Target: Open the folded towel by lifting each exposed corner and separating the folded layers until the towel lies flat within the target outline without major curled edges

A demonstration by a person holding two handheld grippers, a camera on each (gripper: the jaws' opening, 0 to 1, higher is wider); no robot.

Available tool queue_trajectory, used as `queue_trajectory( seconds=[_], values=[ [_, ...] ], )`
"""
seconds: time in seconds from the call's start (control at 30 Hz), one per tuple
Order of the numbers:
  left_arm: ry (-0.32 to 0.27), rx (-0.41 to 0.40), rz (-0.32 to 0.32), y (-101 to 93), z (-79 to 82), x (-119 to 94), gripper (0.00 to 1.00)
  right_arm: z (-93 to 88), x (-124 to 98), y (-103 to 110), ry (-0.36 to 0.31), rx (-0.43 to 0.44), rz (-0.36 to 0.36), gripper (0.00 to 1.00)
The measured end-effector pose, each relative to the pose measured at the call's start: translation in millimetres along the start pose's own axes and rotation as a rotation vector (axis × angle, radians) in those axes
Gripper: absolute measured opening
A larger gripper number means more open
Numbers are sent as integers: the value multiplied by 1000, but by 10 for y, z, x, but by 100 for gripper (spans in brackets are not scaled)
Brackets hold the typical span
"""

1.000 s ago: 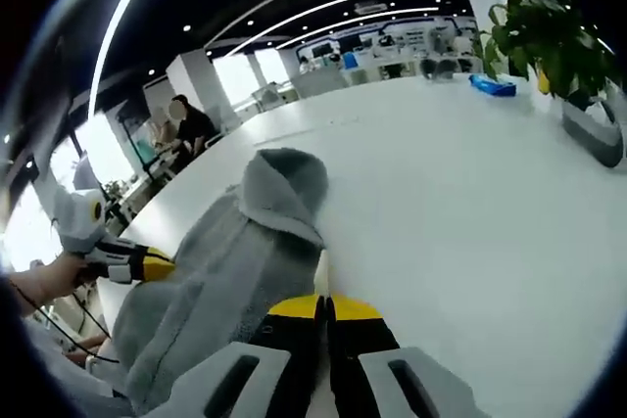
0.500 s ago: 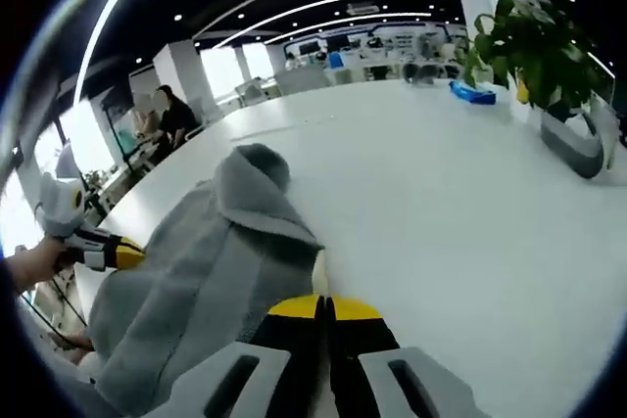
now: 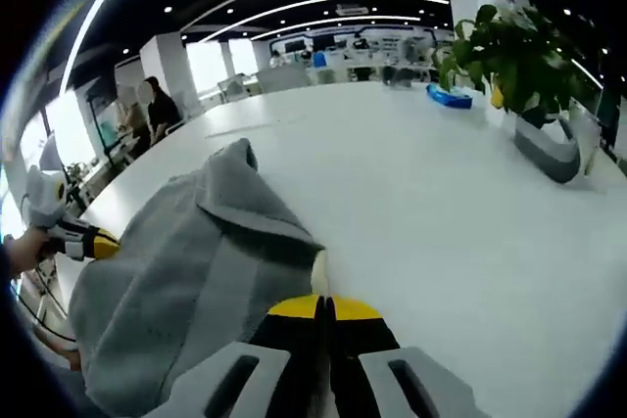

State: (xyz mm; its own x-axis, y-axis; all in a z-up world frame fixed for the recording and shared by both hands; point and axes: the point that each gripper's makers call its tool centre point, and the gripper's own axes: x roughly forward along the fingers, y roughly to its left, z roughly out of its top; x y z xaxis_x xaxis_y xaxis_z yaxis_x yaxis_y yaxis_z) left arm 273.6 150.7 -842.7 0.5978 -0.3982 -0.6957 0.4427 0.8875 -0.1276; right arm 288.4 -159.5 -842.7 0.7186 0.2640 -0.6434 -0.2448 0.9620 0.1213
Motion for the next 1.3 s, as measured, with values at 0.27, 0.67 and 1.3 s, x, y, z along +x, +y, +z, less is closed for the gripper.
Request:
queue_trajectory(
  seconds=[0.27,0.67,1.3],
  values=[
    [7,19,4,22,-2,12,8,-28,-19,-82,26,-98,-14,0],
    [33,13,18,69,-48,-30,5,-59,-67,-293,45,-138,-52,0],
    [104,126,28,135,-70,-87,5,-73,-90,-397,54,-191,-93,0]
  ],
)
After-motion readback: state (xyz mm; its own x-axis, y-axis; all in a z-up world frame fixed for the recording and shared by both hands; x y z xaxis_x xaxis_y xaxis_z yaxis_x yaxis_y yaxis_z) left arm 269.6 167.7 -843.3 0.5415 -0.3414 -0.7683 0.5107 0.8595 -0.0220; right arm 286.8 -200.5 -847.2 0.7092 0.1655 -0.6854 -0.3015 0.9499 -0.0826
